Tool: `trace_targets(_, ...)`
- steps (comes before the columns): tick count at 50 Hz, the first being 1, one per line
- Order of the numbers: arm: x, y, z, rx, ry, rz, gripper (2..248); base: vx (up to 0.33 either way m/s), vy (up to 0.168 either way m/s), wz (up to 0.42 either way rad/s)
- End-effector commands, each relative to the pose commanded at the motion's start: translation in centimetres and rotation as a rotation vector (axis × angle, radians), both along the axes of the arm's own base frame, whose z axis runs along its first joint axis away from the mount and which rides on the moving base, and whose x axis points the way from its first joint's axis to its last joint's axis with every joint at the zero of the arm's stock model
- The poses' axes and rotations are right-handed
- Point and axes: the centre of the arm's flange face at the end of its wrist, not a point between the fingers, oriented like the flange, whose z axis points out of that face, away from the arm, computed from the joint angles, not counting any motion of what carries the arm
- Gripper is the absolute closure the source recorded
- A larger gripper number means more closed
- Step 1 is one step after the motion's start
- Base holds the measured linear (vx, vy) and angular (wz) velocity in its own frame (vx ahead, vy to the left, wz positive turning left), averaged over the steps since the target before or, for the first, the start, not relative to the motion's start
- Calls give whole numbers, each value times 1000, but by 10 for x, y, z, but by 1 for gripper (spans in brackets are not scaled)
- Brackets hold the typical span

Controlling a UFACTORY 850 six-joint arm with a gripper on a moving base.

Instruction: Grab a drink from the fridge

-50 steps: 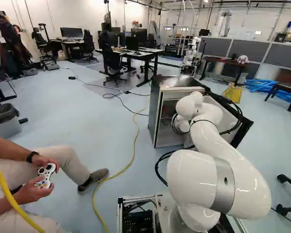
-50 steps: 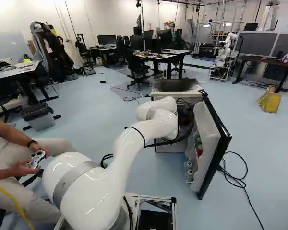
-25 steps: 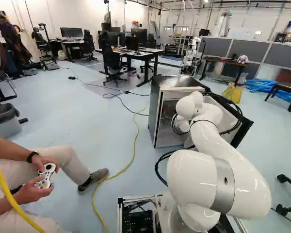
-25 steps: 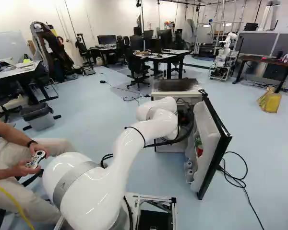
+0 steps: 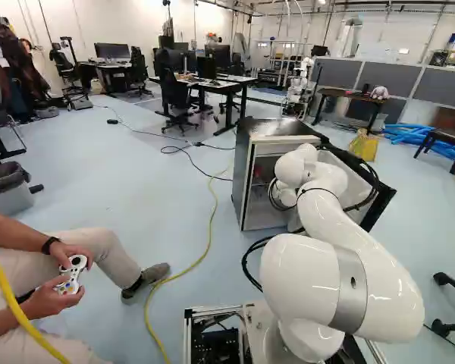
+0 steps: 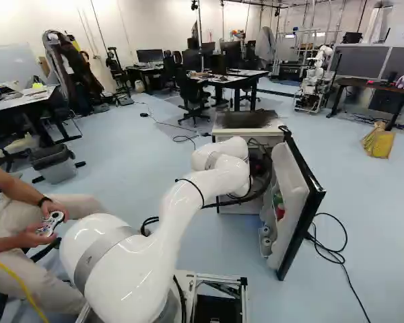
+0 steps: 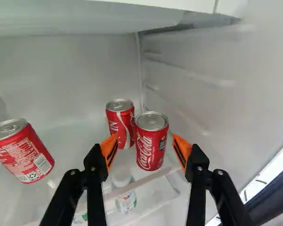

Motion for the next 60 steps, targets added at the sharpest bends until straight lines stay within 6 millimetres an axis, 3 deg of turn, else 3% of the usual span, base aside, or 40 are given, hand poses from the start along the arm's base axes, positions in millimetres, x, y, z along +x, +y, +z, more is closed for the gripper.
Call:
trace_targets(49,13,-7,-11,-26,-55,-1,80,0,0,0)
trace_targets(50,13,-7,-11,-26,-55,-1,99,0,0,0)
trace_targets(54,13,-7,-11,-26,-55,-1,99,0,0,0)
trace_targets(55,13,-7,-11,-26,-55,-1,137,0,0,0)
trace_targets(59,13,-7,-11,-26,-55,-1,137,0,0,0)
trace_targets(60,13,-7,-11,-26,-55,-1,159,0,0,0)
